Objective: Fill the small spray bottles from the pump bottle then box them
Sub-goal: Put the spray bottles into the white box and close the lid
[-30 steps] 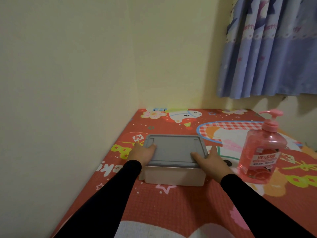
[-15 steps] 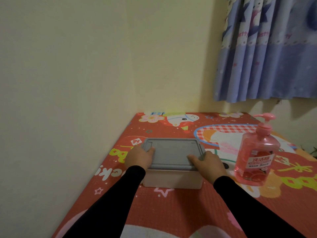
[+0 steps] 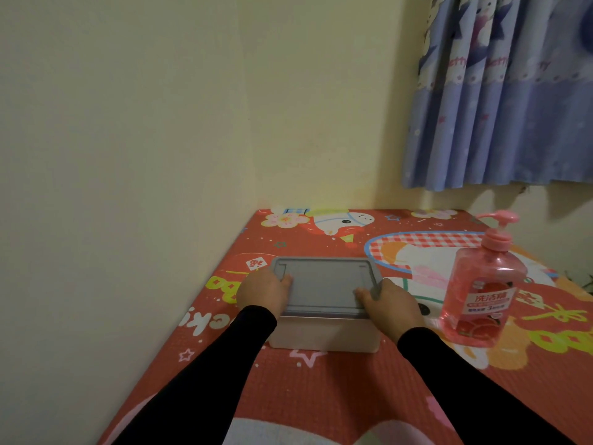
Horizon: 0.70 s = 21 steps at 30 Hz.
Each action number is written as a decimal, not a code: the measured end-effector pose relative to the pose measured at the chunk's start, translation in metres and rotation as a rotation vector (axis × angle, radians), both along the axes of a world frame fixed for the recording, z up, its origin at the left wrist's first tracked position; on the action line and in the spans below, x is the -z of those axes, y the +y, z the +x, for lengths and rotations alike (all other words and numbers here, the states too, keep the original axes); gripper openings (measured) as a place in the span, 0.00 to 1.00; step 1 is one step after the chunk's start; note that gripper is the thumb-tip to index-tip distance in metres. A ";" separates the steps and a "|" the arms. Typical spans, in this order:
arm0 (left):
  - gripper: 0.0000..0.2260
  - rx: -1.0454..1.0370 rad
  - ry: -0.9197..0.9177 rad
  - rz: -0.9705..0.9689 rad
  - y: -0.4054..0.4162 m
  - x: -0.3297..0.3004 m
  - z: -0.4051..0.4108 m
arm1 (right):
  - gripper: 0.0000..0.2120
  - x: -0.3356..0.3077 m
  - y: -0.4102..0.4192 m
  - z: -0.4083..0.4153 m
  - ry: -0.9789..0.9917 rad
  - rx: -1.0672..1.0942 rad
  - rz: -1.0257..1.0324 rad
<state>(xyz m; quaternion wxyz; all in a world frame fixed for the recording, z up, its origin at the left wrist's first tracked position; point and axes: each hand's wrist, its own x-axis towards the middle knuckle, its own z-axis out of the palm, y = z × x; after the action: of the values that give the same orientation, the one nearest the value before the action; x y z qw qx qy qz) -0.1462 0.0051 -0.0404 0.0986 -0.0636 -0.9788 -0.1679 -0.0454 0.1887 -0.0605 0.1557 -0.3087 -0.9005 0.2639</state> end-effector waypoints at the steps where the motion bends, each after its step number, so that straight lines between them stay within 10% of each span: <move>1: 0.25 0.002 0.002 -0.004 0.001 0.000 0.000 | 0.23 -0.001 0.000 0.000 0.000 -0.003 0.001; 13: 0.21 0.038 -0.029 0.163 -0.005 0.004 0.003 | 0.22 0.001 -0.004 0.013 0.085 -0.070 -0.116; 21: 0.11 0.451 -0.471 0.981 -0.044 0.014 0.008 | 0.24 0.004 -0.002 0.045 0.284 -0.352 -0.495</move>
<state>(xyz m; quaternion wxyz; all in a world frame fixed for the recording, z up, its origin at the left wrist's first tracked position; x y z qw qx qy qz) -0.1377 -0.0388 -0.0549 -0.1418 -0.1779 -0.7445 -0.6277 0.0000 0.1866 -0.0641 0.1520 -0.1369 -0.8178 0.5380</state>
